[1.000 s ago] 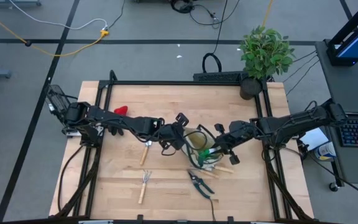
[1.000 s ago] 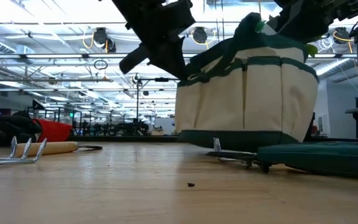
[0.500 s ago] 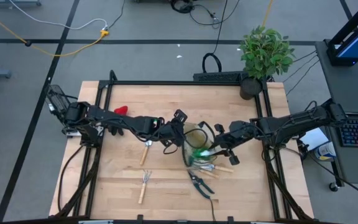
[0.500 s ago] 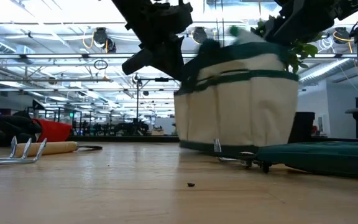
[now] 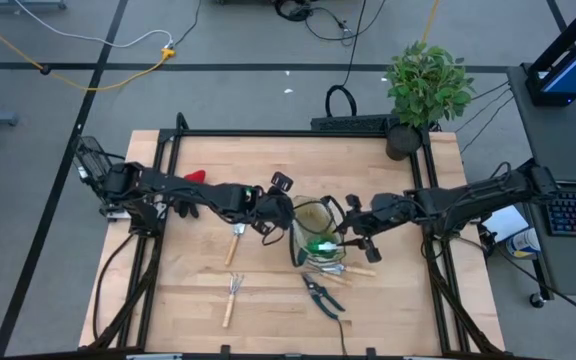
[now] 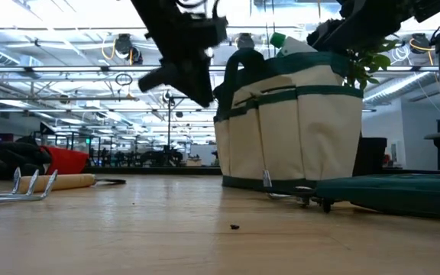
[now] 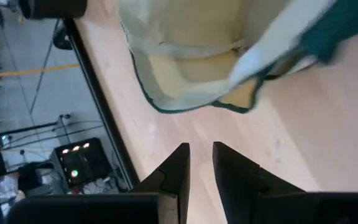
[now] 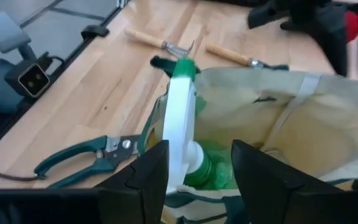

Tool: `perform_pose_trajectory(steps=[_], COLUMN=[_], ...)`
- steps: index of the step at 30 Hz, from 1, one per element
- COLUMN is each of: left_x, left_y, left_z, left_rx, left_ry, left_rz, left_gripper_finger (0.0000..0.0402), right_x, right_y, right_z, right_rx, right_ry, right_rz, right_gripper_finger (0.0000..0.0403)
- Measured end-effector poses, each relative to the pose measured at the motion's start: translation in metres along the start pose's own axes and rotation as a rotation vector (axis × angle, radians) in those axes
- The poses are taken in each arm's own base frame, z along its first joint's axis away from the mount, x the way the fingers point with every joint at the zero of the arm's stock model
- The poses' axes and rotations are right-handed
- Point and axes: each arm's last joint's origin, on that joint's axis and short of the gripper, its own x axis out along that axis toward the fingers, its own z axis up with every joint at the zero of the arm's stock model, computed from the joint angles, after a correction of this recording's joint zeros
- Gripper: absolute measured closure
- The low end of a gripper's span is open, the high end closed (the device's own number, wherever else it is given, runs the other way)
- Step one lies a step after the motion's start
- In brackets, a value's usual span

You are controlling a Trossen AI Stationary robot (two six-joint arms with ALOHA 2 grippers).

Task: Pick & Place Garden tools in Gardening bag
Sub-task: Put the red gloves into the white gardening bag

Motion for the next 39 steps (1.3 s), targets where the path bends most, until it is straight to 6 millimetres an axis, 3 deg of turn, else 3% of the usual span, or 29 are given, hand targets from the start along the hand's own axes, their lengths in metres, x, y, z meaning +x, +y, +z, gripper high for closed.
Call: perform_pose_trajectory(steps=[6, 10, 17, 23, 29, 39], left_x=[-0.039, -0.070, -0.123, -0.150, -0.140, -0.076], left_y=[0.008, 0.016, 0.023, 0.022, 0.002, -0.043], left_z=[-0.003, -0.017, -0.060, -0.097, -0.129, -0.183], left_rx=[-0.109, -0.214, -0.410, -0.653, -0.913, -1.276], left_ry=[-0.111, -0.136, -0.103, -0.029, 0.090, 0.454], left_rz=[-0.009, -0.023, -0.052, -0.026, -0.019, 0.091], left_gripper_finger=[0.0324, 0.0312, 0.0253, 0.0219, 0.0215, 0.0215], right_x=[-0.013, -0.018, -0.018, -0.018, -0.018, -0.018], right_y=[0.001, 0.002, 0.002, 0.002, 0.002, 0.002], right_z=[0.008, 0.009, 0.010, 0.010, 0.010, 0.010], right_rx=[-0.010, 0.018, 0.020, 0.013, 0.013, 0.013], right_ry=[-0.083, -0.095, -0.096, -0.095, -0.097, -0.096], right_rz=[-0.009, -0.008, -0.007, -0.011, -0.011, -0.011], right_gripper_finger=[0.0232, 0.0232, 0.0231, 0.0231, 0.0231, 0.0231])
